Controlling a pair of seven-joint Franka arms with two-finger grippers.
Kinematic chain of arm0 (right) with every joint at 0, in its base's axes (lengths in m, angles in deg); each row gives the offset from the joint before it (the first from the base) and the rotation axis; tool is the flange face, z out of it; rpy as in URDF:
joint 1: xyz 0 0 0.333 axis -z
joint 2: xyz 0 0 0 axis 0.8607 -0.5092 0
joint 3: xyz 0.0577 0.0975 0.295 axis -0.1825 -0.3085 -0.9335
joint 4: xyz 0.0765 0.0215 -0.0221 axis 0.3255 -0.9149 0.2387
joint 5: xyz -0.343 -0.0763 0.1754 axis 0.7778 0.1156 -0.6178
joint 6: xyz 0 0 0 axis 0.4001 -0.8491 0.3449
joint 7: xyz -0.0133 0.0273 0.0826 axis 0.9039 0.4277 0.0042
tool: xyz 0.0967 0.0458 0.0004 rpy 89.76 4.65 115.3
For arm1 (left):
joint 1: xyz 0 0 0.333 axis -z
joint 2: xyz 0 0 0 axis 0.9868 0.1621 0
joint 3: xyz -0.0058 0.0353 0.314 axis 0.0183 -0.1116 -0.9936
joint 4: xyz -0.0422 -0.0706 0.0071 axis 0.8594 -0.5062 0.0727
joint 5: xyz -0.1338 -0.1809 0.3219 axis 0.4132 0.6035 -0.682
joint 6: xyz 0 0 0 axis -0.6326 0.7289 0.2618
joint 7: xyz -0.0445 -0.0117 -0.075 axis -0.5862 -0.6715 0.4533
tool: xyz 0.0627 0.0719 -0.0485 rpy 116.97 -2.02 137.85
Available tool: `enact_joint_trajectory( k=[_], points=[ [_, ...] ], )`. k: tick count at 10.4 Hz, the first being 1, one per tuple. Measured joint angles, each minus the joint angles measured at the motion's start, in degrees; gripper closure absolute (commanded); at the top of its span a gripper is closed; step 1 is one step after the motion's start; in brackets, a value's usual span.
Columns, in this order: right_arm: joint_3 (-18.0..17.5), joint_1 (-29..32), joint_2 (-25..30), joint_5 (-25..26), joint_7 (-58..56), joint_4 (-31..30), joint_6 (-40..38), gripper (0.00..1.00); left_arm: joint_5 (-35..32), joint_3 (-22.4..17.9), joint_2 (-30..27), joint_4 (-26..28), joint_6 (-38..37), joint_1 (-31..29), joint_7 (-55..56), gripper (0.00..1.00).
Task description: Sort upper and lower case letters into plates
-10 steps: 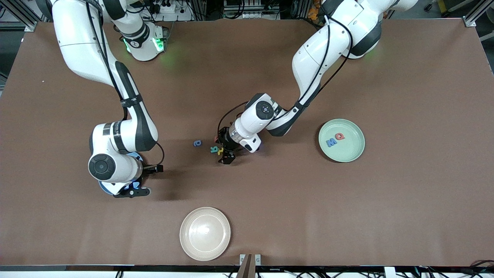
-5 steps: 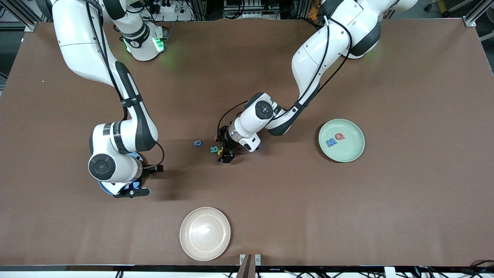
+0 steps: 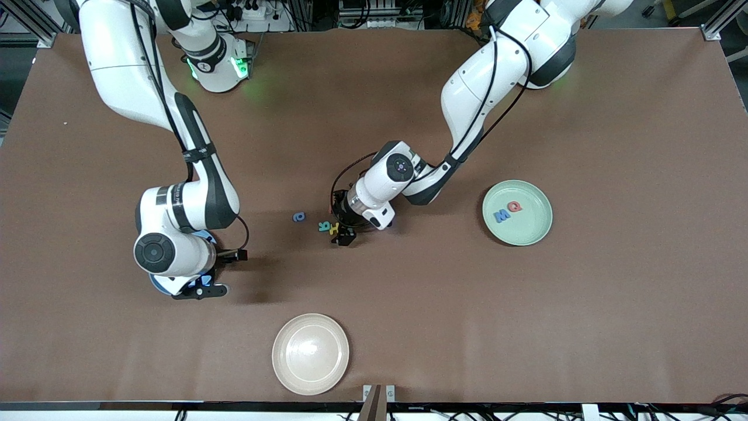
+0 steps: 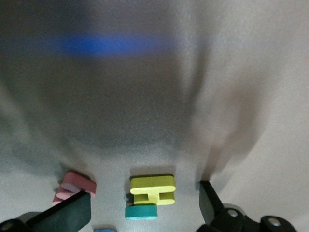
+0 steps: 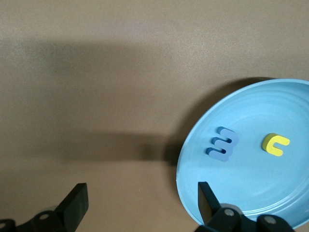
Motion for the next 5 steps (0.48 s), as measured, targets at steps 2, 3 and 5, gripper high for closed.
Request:
enact_joint_trajectory(
  k=[2, 3, 5],
  points=[
    [-0.02, -0.04, 0.00, 0.00, 0.00, 0.00, 0.00, 0.00, 1.44, 0.28, 0.00, -0.06, -0.03, -0.33, -0.04, 0.00],
    [-0.03, -0.05, 0.00, 0.00, 0.00, 0.00, 0.00, 0.00, 3.26, 1.13, -0.02, -0.09, -0.48, -1.42, -0.26, 0.00],
    [-0.07, -0.15, 0.00, 0.00, 0.00, 0.00, -0.01, 0.00, 3.78, 5.25, 0.01, -0.08, -3.22, -7.08, -1.03, 0.00]
  ],
)
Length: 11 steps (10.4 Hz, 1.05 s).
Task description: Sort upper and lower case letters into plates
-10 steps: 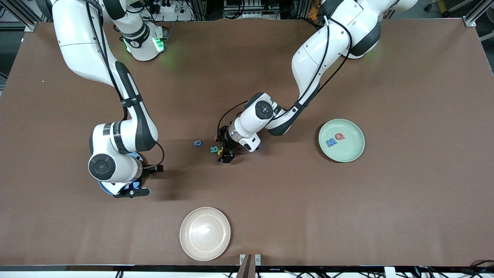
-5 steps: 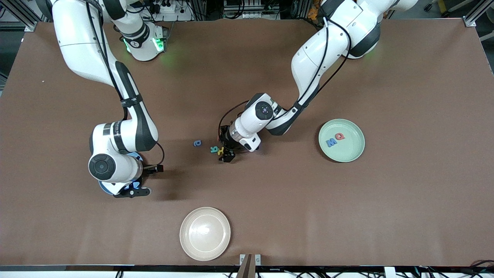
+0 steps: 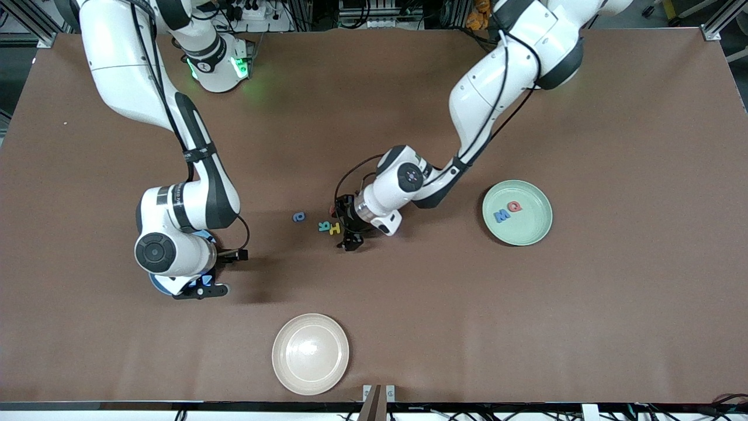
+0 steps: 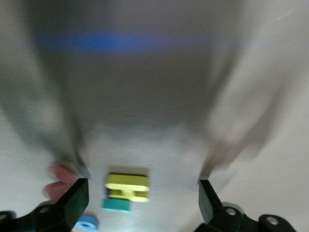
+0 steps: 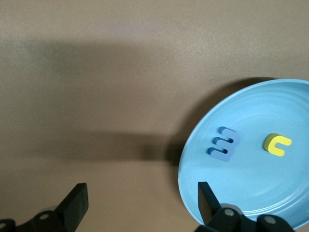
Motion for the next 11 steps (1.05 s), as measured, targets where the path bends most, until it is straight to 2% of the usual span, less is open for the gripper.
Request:
enact_joint_trajectory(
  k=[2, 11],
  points=[
    [-0.02, -0.18, 0.02, 0.00, 0.00, 0.00, -0.02, 0.00, 0.00, 2.05, 0.03, 0.09, -2.07, -3.34, -2.31, 0.00],
    [-0.05, -0.39, 0.09, 0.00, 0.00, 0.00, -0.08, 0.00, 0.00, 2.55, 0.96, 0.17, -0.70, 0.20, -5.84, 0.00]
  ],
)
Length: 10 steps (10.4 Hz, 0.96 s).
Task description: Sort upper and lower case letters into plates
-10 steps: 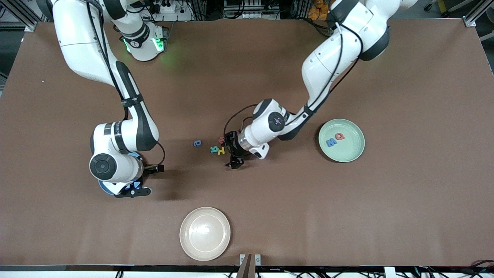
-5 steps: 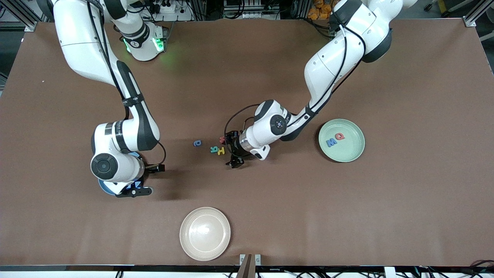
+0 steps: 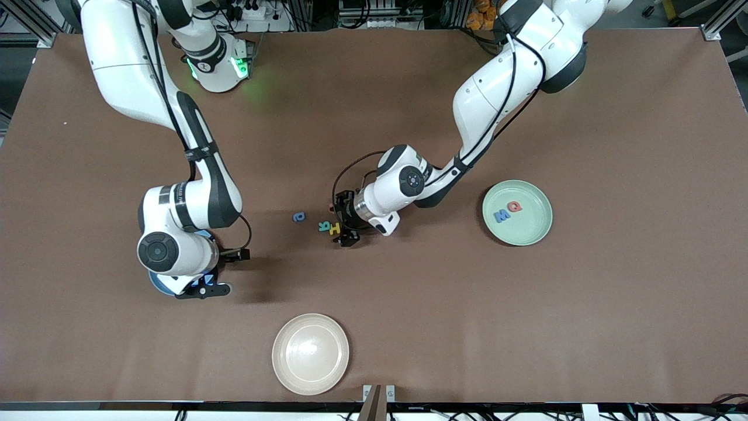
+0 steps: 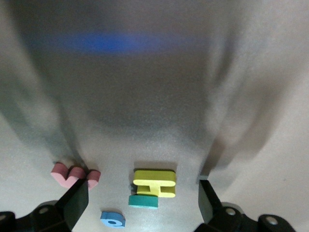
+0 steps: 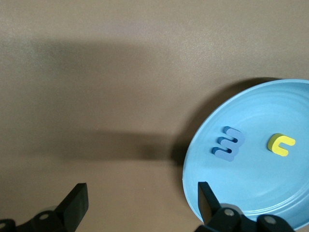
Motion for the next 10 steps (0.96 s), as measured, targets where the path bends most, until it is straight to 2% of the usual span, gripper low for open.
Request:
enact_joint_trajectory(
  k=[6, 10],
  points=[
    [-0.02, -0.11, 0.02, 0.00, 0.00, 0.00, 0.00, 0.00, 0.44, -0.25, 0.23, -0.11, 0.26, -2.91, -1.77, 0.00],
    [-0.03, -0.13, 0.02, 0.00, 0.00, 0.00, 0.00, 0.00, 0.47, -0.16, 0.34, -0.10, 0.61, -1.67, -2.45, 0.00]
  ],
)
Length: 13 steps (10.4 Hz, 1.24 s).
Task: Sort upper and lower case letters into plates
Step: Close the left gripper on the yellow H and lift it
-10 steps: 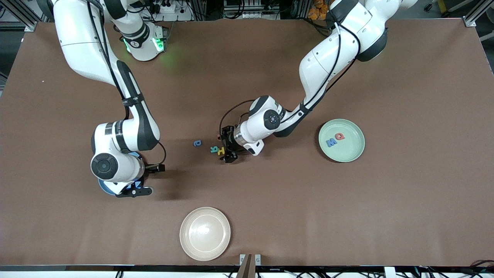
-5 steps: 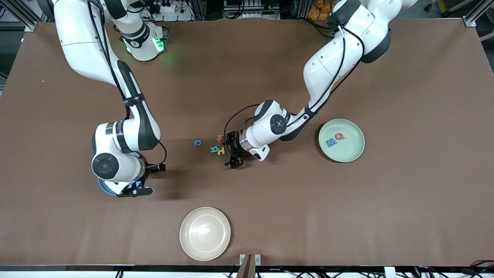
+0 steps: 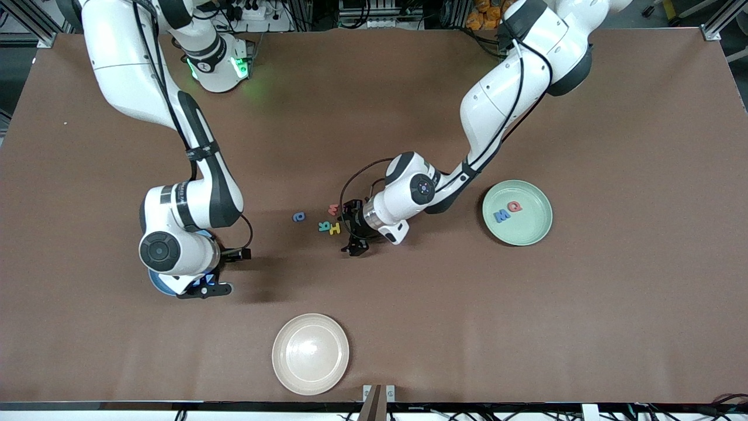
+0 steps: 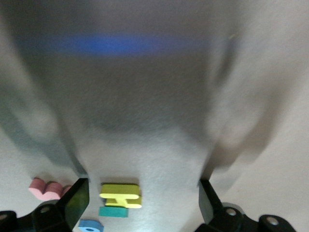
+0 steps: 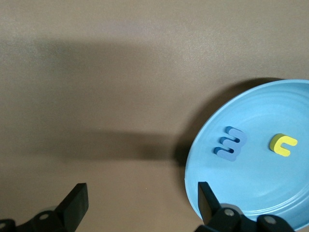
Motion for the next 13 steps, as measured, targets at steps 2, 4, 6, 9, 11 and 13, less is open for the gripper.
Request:
enact_joint_trajectory(
  k=[2, 4, 6, 9, 11, 13],
  points=[
    [-0.01, -0.03, 0.00, 0.00, 0.00, 0.00, 0.00, 0.00, 0.02, 0.00, 0.59, 0.00, 2.12, 1.30, -0.05, 0.00],
    [-0.01, -0.08, 0.02, 0.00, 0.00, 0.02, 0.00, 0.00, 0.03, 0.00, 0.93, -0.01, 3.71, 1.87, -0.07, 0.00],
    [-0.01, -0.10, 0.02, 0.00, 0.00, 0.02, 0.00, 0.00, 0.03, 0.00, 0.94, -0.02, 3.77, 1.86, -0.16, 0.18],
    [-0.01, -0.24, 0.04, 0.00, 0.00, 0.02, 0.00, 0.00, 0.03, 0.05, 0.92, -0.46, 3.95, 1.85, -0.57, 0.47],
    [-0.01, -0.28, 0.05, 0.00, 0.00, 0.05, 0.00, 0.00, 0.07, 0.05, 0.92, -0.68, 4.06, 1.83, -2.21, 0.57],
    [-0.01, -0.28, 0.05, 0.00, 0.00, 0.05, -0.01, 0.00, 0.09, 0.06, 0.92, -0.77, 4.22, 1.80, -2.81, 0.68]
  ],
)
